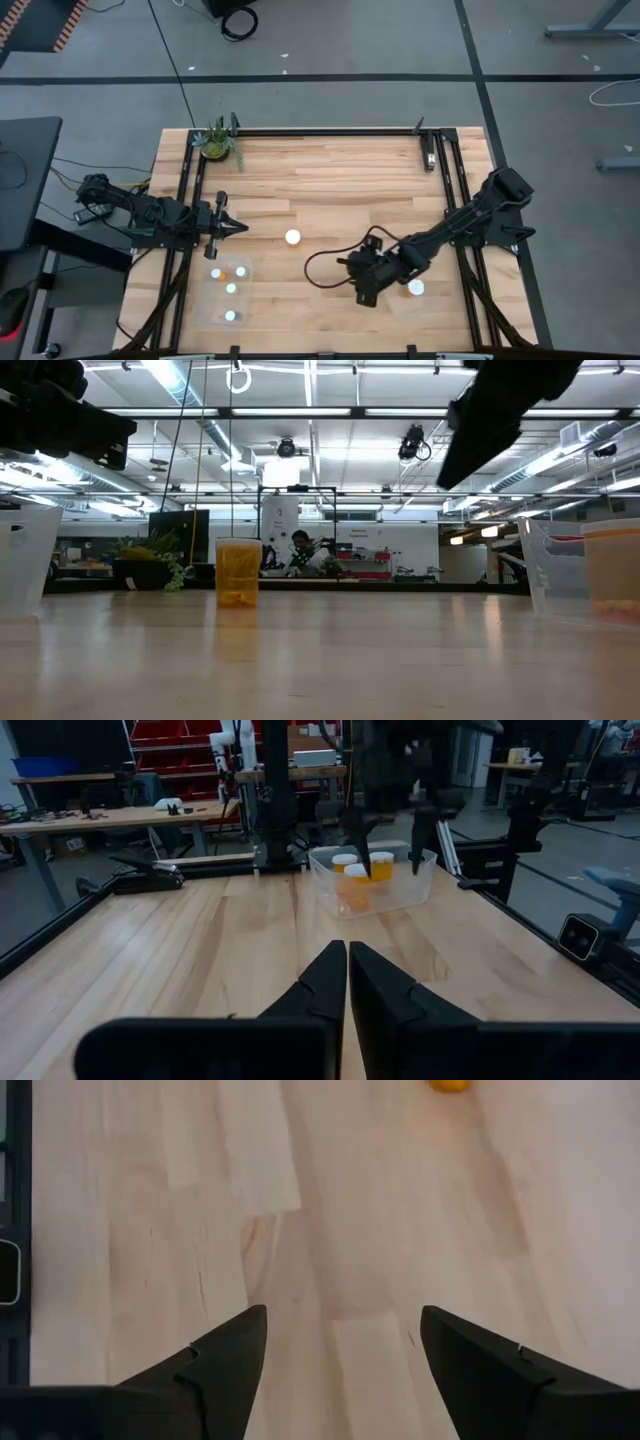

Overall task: Pick and place medicine bottles into bin by pill shape (circle, oval)
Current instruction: Put the large orange pill bottle into the right transparent bin

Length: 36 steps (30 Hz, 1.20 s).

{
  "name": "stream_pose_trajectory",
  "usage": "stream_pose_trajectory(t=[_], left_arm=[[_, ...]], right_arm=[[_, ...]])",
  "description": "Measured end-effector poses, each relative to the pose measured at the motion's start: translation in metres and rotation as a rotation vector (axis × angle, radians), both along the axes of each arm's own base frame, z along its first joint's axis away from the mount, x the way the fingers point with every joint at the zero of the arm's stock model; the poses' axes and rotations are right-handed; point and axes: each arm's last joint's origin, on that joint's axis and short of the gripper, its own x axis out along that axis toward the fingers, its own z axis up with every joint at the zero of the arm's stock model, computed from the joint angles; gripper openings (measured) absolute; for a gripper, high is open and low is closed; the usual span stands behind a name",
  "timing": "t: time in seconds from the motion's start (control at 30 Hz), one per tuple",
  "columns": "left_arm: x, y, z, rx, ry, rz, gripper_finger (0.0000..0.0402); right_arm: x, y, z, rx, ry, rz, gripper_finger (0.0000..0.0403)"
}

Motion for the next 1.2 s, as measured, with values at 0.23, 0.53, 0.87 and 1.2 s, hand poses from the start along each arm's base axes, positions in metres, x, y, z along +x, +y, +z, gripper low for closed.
stream_pose_trajectory(t=[0.23,0.53,0.87,1.2], left_arm=[[0.0,0.0,0.0,0.001,0.0,0.0,0.0034],[0.0,0.0,0.0,0.0,0.0,0.0,0.0031],[0.0,0.0,0.0,0.001,0.0,0.0,0.0036],[0.0,0.0,0.0,0.001,0.001,0.0,0.0029]], right_arm=[[0.042,-0.01,-0.019,-0.042,0.038,0.11,0.0271],[0.101,-0.031,-0.003,-0.152,-0.016,0.288,0.0271],[0.156,-0.078,-0.006,-0.233,-0.022,0.342,0.0271],[0.172,-0.112,-0.004,-0.185,-0.08,0.351,0.0271]])
